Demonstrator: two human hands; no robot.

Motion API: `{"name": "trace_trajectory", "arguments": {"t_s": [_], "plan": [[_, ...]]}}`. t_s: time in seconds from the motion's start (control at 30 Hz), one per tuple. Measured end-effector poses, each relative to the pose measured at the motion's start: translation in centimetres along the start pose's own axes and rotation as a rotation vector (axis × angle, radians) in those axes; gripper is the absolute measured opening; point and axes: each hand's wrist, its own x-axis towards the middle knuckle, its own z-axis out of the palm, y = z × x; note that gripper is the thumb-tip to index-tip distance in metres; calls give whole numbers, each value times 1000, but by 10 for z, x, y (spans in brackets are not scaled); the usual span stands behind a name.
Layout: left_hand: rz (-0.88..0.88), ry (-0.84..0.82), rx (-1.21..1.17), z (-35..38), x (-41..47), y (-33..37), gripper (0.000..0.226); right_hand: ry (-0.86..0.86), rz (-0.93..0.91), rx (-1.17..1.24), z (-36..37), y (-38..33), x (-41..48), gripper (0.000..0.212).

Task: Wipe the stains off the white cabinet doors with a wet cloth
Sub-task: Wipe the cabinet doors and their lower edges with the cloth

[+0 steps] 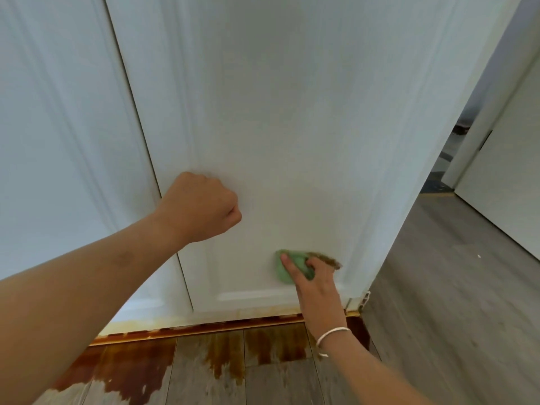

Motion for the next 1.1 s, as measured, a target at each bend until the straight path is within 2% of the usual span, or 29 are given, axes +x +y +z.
{"name": "trace_trajectory", "arguments": {"t_s": [0.03, 0.1, 0.17, 0.23, 0.33, 0.4, 0.47, 0.57, 0.63, 0.7, 0.77, 0.9, 0.97, 1.03, 1.1], "plan": [[-12, -13, 1, 0, 0, 1, 35, -14, -7, 26, -3, 3, 1, 120], [-31, -45, -2, -4, 1, 0, 35, 90, 72, 190, -21, 3, 20, 91], [-36, -61, -34, -7, 1, -2, 37, 302, 150, 316, -48, 1, 55, 57], [-46, -48, -65, -9, 2, -2, 39, 523, 153, 341, -77, -2, 95, 45], [-6, -24, -13, -6, 6, -1, 39, 697, 195, 393, -105, -13, 145, 44], [19, -10, 9, -5, 9, -1, 38, 714, 217, 383, -104, -27, 156, 46], [27, -38, 17, -4, 9, -2, 35, 664, 146, 324, -88, -40, 146, 48], [43, -78, 48, -5, 8, -4, 33, 459, -240, 150, -52, -40, 111, 58], [40, -139, 56, -9, 9, -4, 33, 260, -528, 30, -34, -27, 87, 54], [49, -190, 64, -14, 10, -5, 34, 161, -605, -12, -32, -17, 78, 51], [27, -179, 53, -25, 11, -12, 35, 230, -515, 24, -43, -18, 89, 50], [27, 85, 39, -47, 10, -42, 44, 582, -153, 205, -105, -47, 160, 47], [10, 98, 7, -54, 9, -59, 45, 713, -40, 317, -142, -63, 205, 48], [29, 54, 37, -57, 6, -71, 42, 777, -34, 299, -160, -77, 236, 49], [54, 43, 60, -59, 1, -79, 42, 766, -117, 229, -154, -88, 240, 45]]}}
